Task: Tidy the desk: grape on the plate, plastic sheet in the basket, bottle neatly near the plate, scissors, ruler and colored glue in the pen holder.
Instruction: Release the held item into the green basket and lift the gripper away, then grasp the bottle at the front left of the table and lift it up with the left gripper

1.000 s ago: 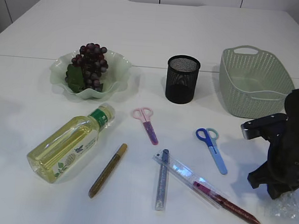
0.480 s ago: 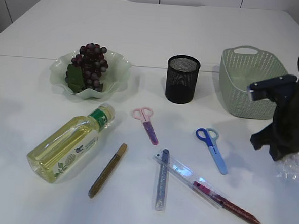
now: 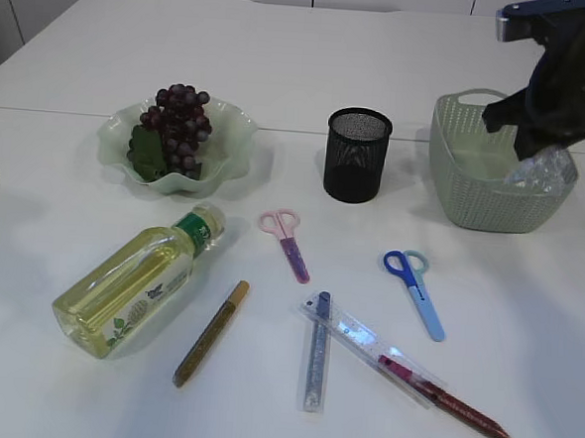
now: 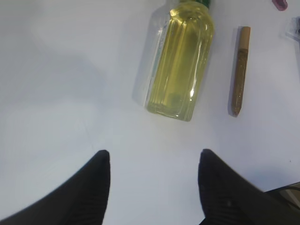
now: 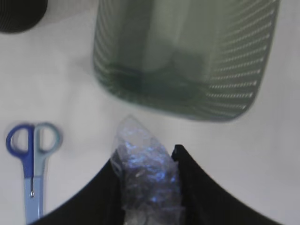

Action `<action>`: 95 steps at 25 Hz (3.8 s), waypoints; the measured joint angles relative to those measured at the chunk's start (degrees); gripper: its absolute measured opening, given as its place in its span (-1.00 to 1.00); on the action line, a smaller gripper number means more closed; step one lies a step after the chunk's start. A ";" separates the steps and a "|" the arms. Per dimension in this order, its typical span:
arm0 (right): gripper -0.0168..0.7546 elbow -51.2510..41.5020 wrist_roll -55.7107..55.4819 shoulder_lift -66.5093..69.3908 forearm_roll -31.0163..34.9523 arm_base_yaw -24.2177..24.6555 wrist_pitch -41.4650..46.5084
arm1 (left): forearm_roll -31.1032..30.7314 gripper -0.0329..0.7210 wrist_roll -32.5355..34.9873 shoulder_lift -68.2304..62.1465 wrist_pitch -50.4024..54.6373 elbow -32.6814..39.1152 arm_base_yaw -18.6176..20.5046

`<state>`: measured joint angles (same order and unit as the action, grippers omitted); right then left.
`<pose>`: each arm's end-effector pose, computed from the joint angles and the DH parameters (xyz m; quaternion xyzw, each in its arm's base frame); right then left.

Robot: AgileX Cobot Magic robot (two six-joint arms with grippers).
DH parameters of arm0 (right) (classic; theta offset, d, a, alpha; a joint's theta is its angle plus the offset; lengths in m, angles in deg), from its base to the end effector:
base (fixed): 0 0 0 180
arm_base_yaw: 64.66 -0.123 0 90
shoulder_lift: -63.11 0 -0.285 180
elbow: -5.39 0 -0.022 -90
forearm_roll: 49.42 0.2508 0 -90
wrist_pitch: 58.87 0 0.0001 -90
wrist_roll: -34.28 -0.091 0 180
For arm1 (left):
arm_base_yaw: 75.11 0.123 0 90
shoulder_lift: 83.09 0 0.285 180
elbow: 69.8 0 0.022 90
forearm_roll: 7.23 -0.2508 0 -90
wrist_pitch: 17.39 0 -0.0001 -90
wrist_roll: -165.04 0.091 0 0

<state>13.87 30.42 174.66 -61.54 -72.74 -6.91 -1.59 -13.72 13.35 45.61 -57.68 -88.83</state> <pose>0.3909 0.0403 0.2718 -0.0813 0.9686 -0.0724 0.2237 0.2437 -0.0677 0.3189 0.1141 0.9750 -0.0670 0.1785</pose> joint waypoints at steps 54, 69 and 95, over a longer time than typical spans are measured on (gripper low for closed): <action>0.37 6.19 3.12 -8.62 12.72 -1.94 19.02 | -0.34 0.22 0.10 -1.81 -0.38 0.00 0.00; 0.37 -18.96 2.95 -29.86 11.81 -2.03 19.15 | 1.98 0.22 4.90 -2.27 -4.00 0.00 0.00; 0.37 -20.88 2.95 -32.45 11.69 -2.03 19.15 | -2.87 0.70 5.05 -29.79 -1.22 -13.97 -11.28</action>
<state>-7.02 33.36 142.21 -49.85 -74.77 12.23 -4.47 -8.67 -16.44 44.39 -71.66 -100.11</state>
